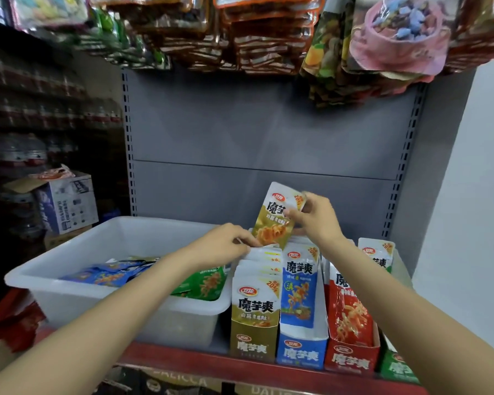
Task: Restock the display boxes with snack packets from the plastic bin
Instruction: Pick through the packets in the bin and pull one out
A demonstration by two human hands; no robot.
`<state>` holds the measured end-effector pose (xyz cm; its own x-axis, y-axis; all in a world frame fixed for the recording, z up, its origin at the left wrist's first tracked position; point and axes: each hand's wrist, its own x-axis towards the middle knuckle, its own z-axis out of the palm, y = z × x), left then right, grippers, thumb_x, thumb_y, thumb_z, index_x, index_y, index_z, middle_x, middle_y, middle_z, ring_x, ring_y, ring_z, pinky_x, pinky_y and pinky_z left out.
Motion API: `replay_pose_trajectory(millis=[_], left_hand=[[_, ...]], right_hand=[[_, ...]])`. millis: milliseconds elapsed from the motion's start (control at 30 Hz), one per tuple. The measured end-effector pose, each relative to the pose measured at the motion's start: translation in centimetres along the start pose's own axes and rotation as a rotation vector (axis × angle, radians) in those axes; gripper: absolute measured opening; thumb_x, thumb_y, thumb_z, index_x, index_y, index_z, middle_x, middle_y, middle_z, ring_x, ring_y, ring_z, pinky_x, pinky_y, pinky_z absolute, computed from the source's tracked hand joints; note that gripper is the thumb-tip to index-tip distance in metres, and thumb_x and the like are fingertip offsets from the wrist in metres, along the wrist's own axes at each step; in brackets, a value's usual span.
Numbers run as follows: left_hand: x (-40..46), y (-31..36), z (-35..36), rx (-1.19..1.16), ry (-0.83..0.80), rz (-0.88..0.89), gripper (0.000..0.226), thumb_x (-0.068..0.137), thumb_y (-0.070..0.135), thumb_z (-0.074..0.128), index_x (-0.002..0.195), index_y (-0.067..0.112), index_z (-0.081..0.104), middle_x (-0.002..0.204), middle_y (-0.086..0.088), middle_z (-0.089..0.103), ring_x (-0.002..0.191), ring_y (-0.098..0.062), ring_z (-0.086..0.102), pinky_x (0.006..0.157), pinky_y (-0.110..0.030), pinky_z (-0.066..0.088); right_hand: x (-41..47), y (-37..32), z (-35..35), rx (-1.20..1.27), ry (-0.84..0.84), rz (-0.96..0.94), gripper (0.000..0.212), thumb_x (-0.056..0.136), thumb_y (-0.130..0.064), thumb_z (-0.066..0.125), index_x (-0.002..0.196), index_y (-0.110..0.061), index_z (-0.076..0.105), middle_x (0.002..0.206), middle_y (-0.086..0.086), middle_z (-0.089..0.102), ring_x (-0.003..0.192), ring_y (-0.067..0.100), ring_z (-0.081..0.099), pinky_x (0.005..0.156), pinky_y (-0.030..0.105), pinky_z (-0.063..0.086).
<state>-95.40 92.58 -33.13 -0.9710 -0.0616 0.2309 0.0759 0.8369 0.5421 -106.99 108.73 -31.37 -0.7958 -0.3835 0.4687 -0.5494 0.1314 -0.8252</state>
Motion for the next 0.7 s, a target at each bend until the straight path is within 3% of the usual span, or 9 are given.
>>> replay_pose_trajectory(millis=[133, 233, 300, 400, 533, 700], left_hand=[[-0.4, 0.0, -0.2, 0.002, -0.004, 0.026, 0.034, 0.092, 0.004, 0.048, 0.117, 0.018, 0.067, 0.089, 0.019, 0.057, 0.089, -0.009, 0.055, 0.080, -0.021, 0.044], [-0.4, -0.4, 0.1, -0.025, 0.012, 0.053, 0.034, 0.092, 0.003, 0.047, 0.116, 0.016, 0.067, 0.098, 0.015, 0.062, 0.083, -0.001, 0.054, 0.070, -0.007, 0.041], [-0.5, -0.9, 0.3, -0.083, 0.034, 0.052, 0.031, 0.093, 0.003, 0.048, 0.115, 0.015, 0.067, 0.106, 0.008, 0.065, 0.075, 0.006, 0.054, 0.066, -0.006, 0.041], [-0.7, -1.6, 0.7, -0.173, 0.077, 0.049, 0.024, 0.093, 0.009, 0.053, 0.113, 0.016, 0.066, 0.096, 0.013, 0.065, 0.071, 0.009, 0.055, 0.068, -0.010, 0.044], [-0.7, -2.3, 1.0, -0.233, 0.120, 0.014, 0.021, 0.091, 0.016, 0.059, 0.110, 0.019, 0.068, 0.101, 0.009, 0.067, 0.087, -0.005, 0.061, 0.081, -0.025, 0.052], [-0.7, -2.4, 1.2, -0.255, 0.147, 0.004, 0.019, 0.091, 0.017, 0.061, 0.108, 0.022, 0.068, 0.097, 0.012, 0.066, 0.082, -0.003, 0.061, 0.074, -0.024, 0.053]], right_hand=[[0.1, 0.3, 0.5, -0.300, -0.093, 0.026, 0.004, 0.086, -0.008, 0.064, 0.089, -0.011, 0.063, 0.096, 0.008, 0.070, 0.089, 0.022, 0.068, 0.081, 0.043, 0.056], [-0.1, -0.1, 0.7, -0.463, -0.157, -0.146, 0.037, 0.085, -0.003, 0.062, 0.118, -0.017, 0.057, 0.112, 0.002, 0.065, 0.098, 0.021, 0.064, 0.081, 0.035, 0.055], [-0.1, 0.1, 1.1, -0.615, -0.241, -0.217, 0.042, 0.087, -0.003, 0.058, 0.124, -0.023, 0.057, 0.119, 0.000, 0.064, 0.101, 0.021, 0.062, 0.085, 0.032, 0.051], [-0.2, 0.9, 2.0, -0.769, -0.415, -0.175, 0.027, 0.094, -0.012, 0.052, 0.115, -0.018, 0.067, 0.118, 0.002, 0.066, 0.098, 0.021, 0.064, 0.088, 0.031, 0.050], [-0.2, 0.5, 2.2, -0.747, -0.349, -0.161, 0.021, 0.092, -0.010, 0.055, 0.098, -0.015, 0.074, 0.103, 0.004, 0.070, 0.091, 0.020, 0.064, 0.085, 0.030, 0.051], [-0.1, -0.1, 1.8, -0.770, -0.422, -0.130, 0.024, 0.091, -0.005, 0.052, 0.099, -0.012, 0.073, 0.109, 0.003, 0.068, 0.097, 0.018, 0.061, 0.083, 0.021, 0.045]])
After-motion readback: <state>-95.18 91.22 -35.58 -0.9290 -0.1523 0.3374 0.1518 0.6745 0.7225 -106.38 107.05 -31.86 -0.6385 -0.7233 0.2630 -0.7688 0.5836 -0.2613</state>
